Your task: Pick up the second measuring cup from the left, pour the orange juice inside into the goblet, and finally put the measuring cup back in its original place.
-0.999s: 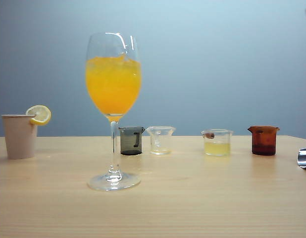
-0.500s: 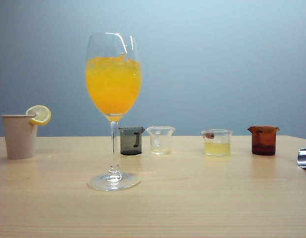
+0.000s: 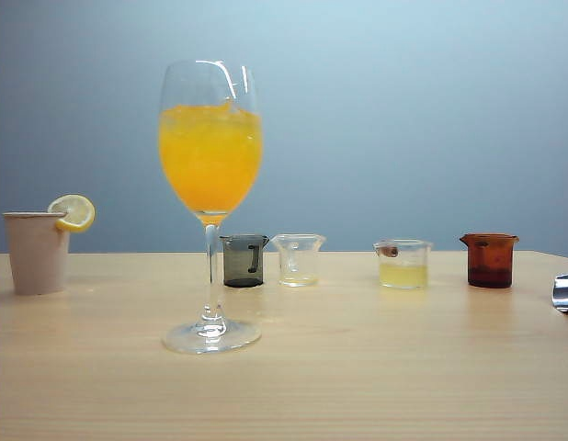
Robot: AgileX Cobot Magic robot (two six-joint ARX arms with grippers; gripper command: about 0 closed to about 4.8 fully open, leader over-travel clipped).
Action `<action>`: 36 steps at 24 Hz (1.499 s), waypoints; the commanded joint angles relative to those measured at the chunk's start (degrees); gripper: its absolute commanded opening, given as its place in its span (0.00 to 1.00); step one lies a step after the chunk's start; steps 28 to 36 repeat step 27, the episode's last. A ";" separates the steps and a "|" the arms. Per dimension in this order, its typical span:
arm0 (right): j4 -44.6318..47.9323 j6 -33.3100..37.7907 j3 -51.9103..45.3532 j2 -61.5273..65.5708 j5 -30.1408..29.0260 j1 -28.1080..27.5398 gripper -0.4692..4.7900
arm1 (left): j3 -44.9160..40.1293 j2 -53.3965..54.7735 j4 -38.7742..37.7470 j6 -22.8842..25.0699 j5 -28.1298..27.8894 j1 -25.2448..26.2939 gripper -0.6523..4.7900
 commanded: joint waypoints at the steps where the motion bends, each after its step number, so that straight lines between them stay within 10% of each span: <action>1: 0.50 1.22 -0.35 0.04 0.55 0.07 0.08 | 0.22 0.04 0.76 0.02 0.02 -0.02 0.12; 36: 0.66 4.92 -0.33 0.04 1.27 -1.99 0.08 | 0.22 0.04 0.74 0.02 0.02 0.00 0.12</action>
